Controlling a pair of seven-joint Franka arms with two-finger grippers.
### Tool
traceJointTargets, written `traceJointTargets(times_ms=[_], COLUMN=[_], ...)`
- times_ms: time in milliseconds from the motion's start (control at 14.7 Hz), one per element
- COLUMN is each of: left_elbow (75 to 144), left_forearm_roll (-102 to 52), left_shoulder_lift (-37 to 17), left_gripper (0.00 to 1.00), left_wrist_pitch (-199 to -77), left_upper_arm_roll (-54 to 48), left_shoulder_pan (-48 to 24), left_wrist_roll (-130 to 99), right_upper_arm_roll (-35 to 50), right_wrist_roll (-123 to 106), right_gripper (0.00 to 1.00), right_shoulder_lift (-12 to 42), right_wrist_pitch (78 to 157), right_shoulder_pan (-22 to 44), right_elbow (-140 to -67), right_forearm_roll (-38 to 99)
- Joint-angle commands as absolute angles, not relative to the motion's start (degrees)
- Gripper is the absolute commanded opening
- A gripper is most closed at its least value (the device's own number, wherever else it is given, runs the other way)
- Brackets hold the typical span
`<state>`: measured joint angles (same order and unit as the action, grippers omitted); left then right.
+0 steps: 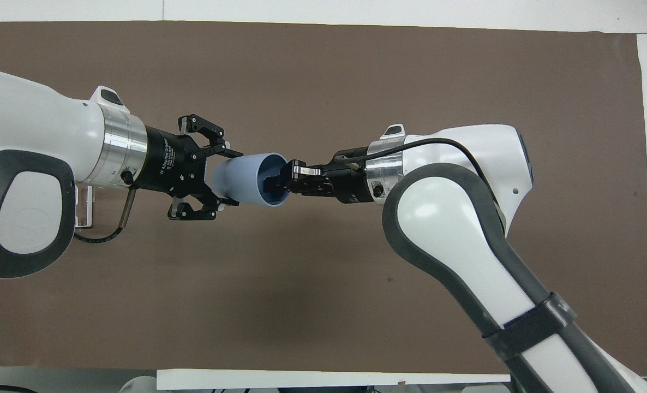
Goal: Hang cup on cup holder
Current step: 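Close the left gripper around the cup's base near the right gripper, then open the right gripper and withdraw it while the left gripper holds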
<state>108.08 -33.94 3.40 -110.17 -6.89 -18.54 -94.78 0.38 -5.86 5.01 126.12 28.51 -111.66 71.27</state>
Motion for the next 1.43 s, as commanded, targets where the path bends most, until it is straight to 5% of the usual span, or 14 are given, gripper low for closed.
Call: traceJointTargets(times_ms=[0,136,205,273,545,955,1227,1364], left_elbow=[109.34,109.16,109.16,108.90,108.02,106.53,103.18,100.57], left_forearm_roll=[-32.61,-32.26,-32.26,-31.91,-24.54,1.25,24.80,39.83], left_shoulder_lift=[4.92,4.92,4.92,4.83,4.48,4.13,-0.25,-6.65], left_gripper=[0.00,0.00,0.00,0.00,0.00,0.00,0.00,0.00], left_wrist_pitch=[-109.25,-107.50,-106.79,-106.44,-105.30,-94.58,-91.23,-88.18], left_upper_arm_roll=[-5.98,-5.71,-5.63,-5.63,-5.54,-5.80,-6.06,-6.06], left_shoulder_pan=[-19.95,-19.52,-18.90,-18.90,-17.23,-16.61,-19.58,-22.58], left_wrist_roll=[-92.10,-92.28,-92.37,-93.16,-94.75,-95.36,-100.44,-102.65], right_upper_arm_roll=[0.18,0.18,0.18,0.18,-0.35,-0.53,-0.53,-0.61], right_wrist_roll=[-5.19,-4.40,-4.13,-4.13,-4.83,-5.10,-5.71,-5.45], right_gripper=[0.03,0.24,0.45,0.99,0.99,0.99,0.99,0.99], right_shoulder_lift=[4.39,4.39,4.39,4.39,4.05,1.67,2.11,1.58], right_wrist_pitch=[126.83,126.74,126.48,126.82,125.16,114.01,105.32,98.12], right_shoulder_pan=[28.04,27.86,27.60,27.51,22.17,4.07,-0.87,-1.84], right_elbow=[-111.53,-111.45,-111.45,-111.36,-110.48,-108.38,-98.73,-95.47], right_forearm_roll=[72.60,72.60,72.60,72.60,69.45,44.26,17.21,6.46])
